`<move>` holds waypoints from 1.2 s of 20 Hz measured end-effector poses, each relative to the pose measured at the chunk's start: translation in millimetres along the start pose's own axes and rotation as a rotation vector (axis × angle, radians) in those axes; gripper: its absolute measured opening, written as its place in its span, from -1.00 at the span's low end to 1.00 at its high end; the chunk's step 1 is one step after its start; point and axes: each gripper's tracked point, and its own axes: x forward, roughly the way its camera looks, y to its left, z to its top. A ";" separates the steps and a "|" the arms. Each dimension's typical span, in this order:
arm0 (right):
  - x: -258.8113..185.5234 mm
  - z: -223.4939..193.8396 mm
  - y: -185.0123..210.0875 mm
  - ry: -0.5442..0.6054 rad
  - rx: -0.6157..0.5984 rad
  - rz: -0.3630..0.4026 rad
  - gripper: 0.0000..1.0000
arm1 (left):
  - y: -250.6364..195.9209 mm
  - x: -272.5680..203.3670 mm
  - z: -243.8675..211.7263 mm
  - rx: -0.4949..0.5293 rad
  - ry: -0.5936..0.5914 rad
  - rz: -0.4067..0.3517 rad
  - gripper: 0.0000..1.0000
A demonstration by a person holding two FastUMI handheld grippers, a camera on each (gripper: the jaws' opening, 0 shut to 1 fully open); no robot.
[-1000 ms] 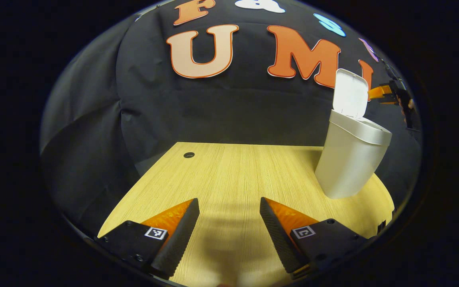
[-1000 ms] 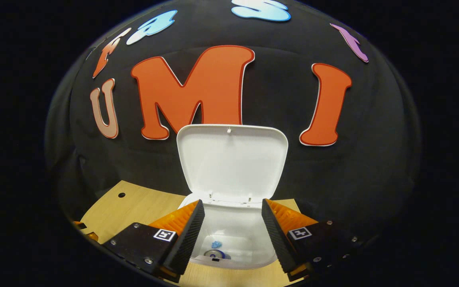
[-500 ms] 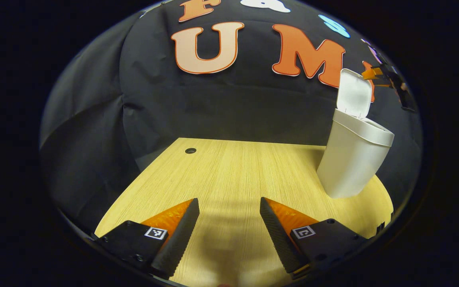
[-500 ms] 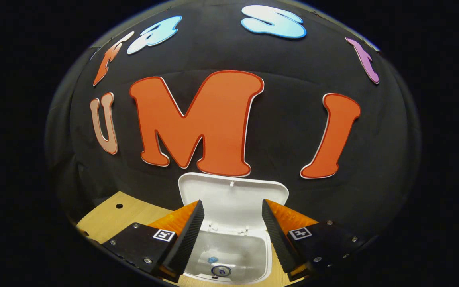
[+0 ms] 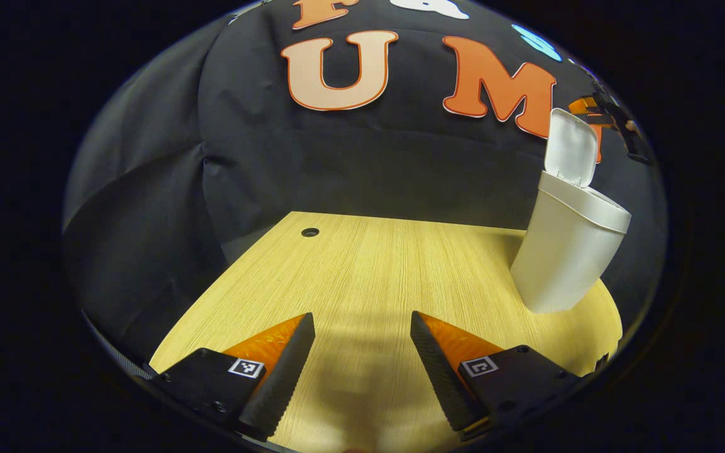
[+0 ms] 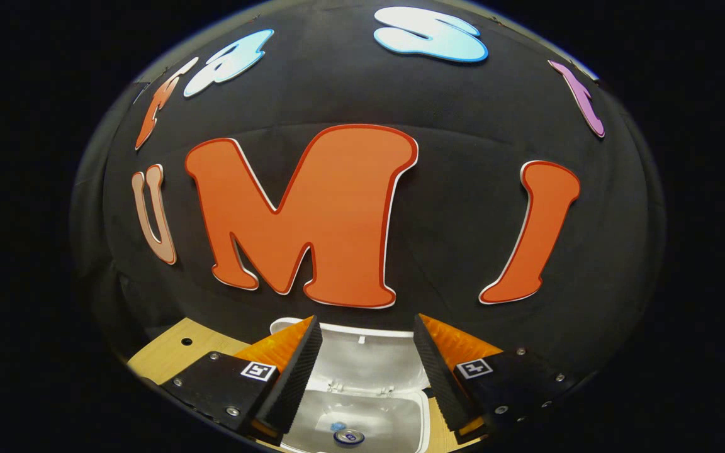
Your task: Press the lid of the desktop garbage bin to open it, pick up the crumpled paper on the desktop and throw it into the bin, then pick up the pop can on the desktop and drop it into the bin, and finally close the garbage bin lid.
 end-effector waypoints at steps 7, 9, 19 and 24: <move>17.1 9.3 -0.5 -0.003 0.015 -0.008 0.77 | 1.2 2.3 -0.1 -0.014 0.001 0.018 0.96; 21.1 2.0 1.5 0.022 0.023 -0.009 0.77 | 1.5 2.9 -0.1 -0.018 0.000 0.024 0.96; -5.0 -17.6 8.0 0.065 0.084 0.035 0.77 | -0.6 0.8 1.7 -0.012 -0.012 0.013 0.96; -24.8 -46.4 14.2 0.123 0.060 0.063 0.77 | -3.9 -2.0 5.6 0.011 -0.024 -0.009 0.96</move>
